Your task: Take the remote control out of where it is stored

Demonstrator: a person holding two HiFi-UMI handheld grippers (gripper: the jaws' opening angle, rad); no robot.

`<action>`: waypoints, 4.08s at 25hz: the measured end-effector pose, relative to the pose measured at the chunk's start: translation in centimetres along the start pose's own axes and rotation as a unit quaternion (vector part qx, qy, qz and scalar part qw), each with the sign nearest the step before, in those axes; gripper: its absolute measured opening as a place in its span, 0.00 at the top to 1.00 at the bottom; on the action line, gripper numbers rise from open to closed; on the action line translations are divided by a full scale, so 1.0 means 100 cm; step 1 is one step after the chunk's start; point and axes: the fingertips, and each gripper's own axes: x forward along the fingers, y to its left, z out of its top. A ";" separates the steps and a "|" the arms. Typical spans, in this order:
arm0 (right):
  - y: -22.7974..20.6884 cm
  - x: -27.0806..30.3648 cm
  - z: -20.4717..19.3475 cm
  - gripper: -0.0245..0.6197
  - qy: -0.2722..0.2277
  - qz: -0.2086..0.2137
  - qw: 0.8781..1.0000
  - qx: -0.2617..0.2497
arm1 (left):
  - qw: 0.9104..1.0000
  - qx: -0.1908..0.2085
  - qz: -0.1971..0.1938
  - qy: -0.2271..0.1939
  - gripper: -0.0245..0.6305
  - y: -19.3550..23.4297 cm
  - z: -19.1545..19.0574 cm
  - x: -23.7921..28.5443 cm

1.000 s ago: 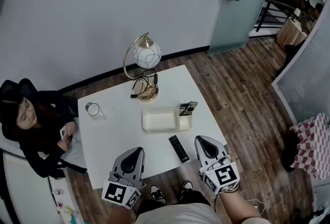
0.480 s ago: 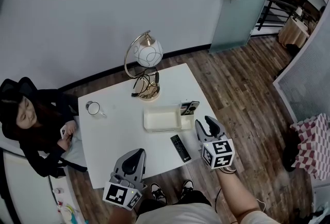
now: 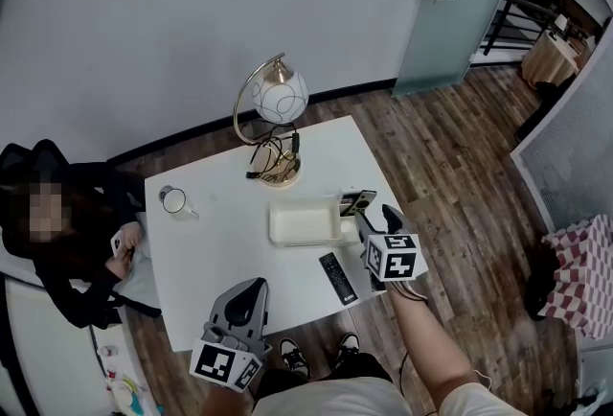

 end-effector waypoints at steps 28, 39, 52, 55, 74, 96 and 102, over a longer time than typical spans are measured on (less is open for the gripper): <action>-0.014 0.071 -0.035 0.62 0.040 -0.049 0.996 0.058 | 0.999 -0.016 0.011 0.031 0.95 0.029 -0.022 0.009; -0.011 0.042 -0.002 0.63 -0.012 -0.044 0.998 0.036 | 0.999 -0.018 0.013 0.026 0.95 0.029 -0.020 0.010; 0.017 -0.044 0.045 0.63 -0.066 0.028 0.996 -0.046 | 1.000 -0.016 0.003 0.017 0.95 0.016 -0.014 0.013; 0.020 -0.064 0.040 0.63 -0.062 0.041 0.996 -0.057 | 1.000 -0.016 0.000 0.016 0.95 0.011 -0.014 0.014; 0.006 -0.083 -0.096 0.63 0.193 0.079 0.972 -0.107 | 1.000 -0.018 -0.009 0.017 0.95 -0.005 -0.019 0.012; 0.016 -0.003 -0.180 0.66 0.355 0.098 0.912 -0.183 | 0.999 -0.022 0.005 0.029 0.95 0.011 -0.027 0.001; 0.016 0.000 -0.193 0.66 0.355 0.101 0.910 -0.187 | 0.999 -0.026 0.009 0.034 0.95 0.017 -0.030 0.003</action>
